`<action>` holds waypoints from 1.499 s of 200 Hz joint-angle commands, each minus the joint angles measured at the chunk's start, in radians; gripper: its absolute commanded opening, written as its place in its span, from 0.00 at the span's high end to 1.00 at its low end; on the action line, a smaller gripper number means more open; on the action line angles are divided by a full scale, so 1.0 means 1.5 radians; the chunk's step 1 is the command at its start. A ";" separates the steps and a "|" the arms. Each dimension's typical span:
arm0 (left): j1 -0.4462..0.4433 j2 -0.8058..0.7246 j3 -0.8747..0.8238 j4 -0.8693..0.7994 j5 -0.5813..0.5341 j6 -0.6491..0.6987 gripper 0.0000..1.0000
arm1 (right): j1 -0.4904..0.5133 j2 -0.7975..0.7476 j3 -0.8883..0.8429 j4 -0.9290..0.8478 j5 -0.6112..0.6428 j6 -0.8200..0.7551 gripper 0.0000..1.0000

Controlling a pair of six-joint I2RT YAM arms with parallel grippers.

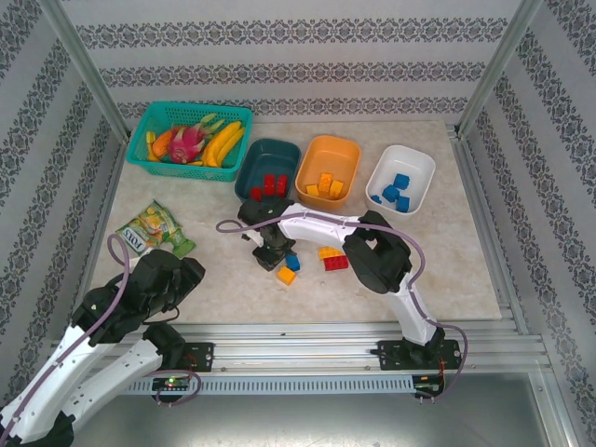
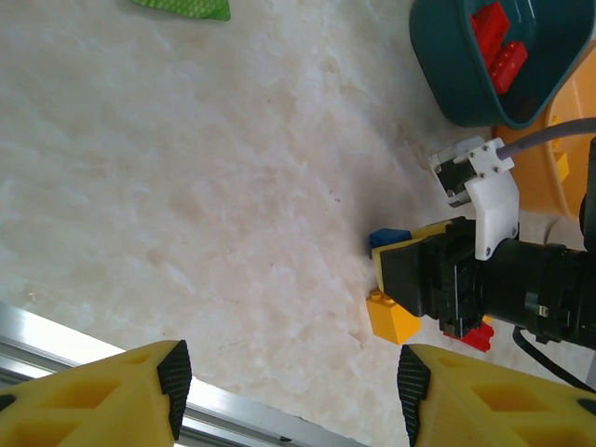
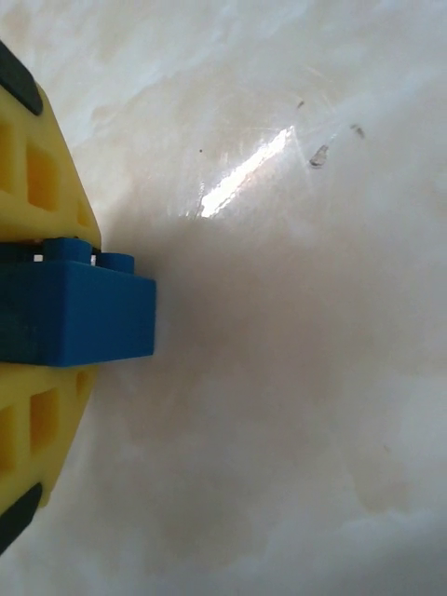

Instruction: Sort the legos into containers by color

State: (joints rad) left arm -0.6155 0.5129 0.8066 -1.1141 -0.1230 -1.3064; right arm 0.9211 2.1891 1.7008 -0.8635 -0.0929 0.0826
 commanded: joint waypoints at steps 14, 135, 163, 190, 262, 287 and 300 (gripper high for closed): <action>-0.006 0.060 0.003 0.141 0.074 0.089 0.37 | -0.007 -0.073 0.011 -0.009 0.041 0.022 0.79; -0.014 0.592 0.310 0.507 0.325 0.265 0.34 | -0.499 -0.383 -0.177 0.043 0.020 0.160 0.82; -0.014 0.681 0.362 0.541 0.346 0.263 0.34 | -0.568 -0.304 -0.136 0.071 -0.004 0.184 0.82; -0.015 0.761 0.419 0.561 0.365 0.259 0.35 | -0.597 -0.199 -0.052 0.073 -0.006 0.194 0.82; -0.018 0.917 0.582 0.539 0.369 0.264 0.35 | -0.632 0.023 0.157 0.027 -0.033 0.221 0.78; -0.020 0.940 0.611 0.515 0.361 0.269 0.35 | -0.637 0.055 0.177 0.018 -0.038 0.232 0.73; -0.022 0.946 0.617 0.507 0.358 0.273 0.35 | -0.638 0.061 0.178 0.021 -0.039 0.236 0.70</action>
State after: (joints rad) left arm -0.6296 1.9160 1.6867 -0.3225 0.4179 -0.9260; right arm -0.0246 2.2524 1.9362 -0.7952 -0.1291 0.4034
